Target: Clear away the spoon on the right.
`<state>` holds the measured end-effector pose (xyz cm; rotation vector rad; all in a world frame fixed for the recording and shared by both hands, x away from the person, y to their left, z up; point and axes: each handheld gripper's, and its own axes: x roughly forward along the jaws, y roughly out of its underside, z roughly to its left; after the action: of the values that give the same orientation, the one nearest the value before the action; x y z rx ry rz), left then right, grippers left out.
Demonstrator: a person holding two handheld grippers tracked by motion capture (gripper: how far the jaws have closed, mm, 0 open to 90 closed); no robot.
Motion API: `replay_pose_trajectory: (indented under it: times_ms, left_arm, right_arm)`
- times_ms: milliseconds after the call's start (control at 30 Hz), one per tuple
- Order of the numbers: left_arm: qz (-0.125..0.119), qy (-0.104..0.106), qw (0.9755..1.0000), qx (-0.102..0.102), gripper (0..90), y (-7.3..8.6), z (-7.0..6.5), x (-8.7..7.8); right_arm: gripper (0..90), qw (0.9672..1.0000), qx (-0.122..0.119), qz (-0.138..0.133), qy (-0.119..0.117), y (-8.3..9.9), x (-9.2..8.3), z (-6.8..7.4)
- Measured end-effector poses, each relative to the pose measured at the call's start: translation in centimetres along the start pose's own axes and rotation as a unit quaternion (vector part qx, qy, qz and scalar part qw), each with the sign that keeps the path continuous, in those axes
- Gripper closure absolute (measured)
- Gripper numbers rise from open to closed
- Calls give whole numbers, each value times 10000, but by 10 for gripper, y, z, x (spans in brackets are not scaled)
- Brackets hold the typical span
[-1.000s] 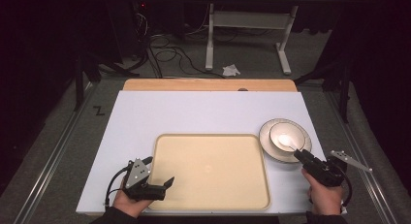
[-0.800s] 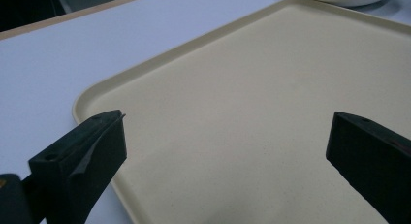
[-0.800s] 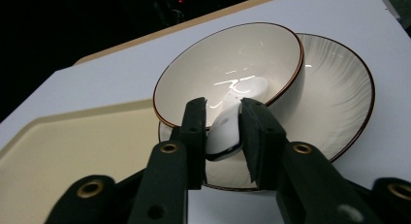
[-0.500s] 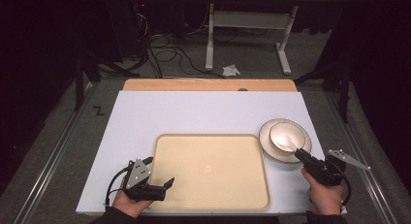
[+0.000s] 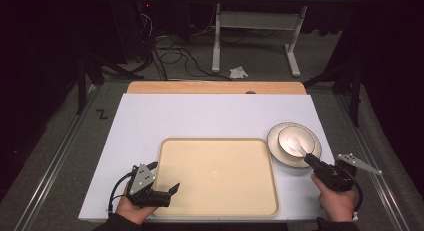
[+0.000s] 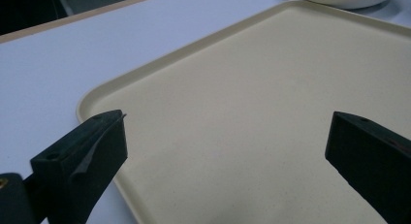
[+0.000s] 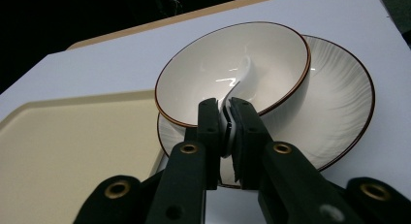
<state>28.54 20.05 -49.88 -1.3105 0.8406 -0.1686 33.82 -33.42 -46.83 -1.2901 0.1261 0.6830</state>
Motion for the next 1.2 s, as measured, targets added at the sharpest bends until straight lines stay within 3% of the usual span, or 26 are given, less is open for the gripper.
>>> replay_pose_trajectory:
  times_ms: [300,733,1200]
  left_arm:
    - [-15,-17,10000,-8,21,0,0,0]
    - [-47,-42,10000,-25,16,0,1,-1]
    - [-120,-108,9998,-77,2,0,2,-2]
  right_arm:
    - [866,9998,-179,-17,-8,-1,-1,2]
    - [867,9983,-516,-273,71,-3,-8,8]
    - [868,9935,-870,-728,37,-6,-19,20]
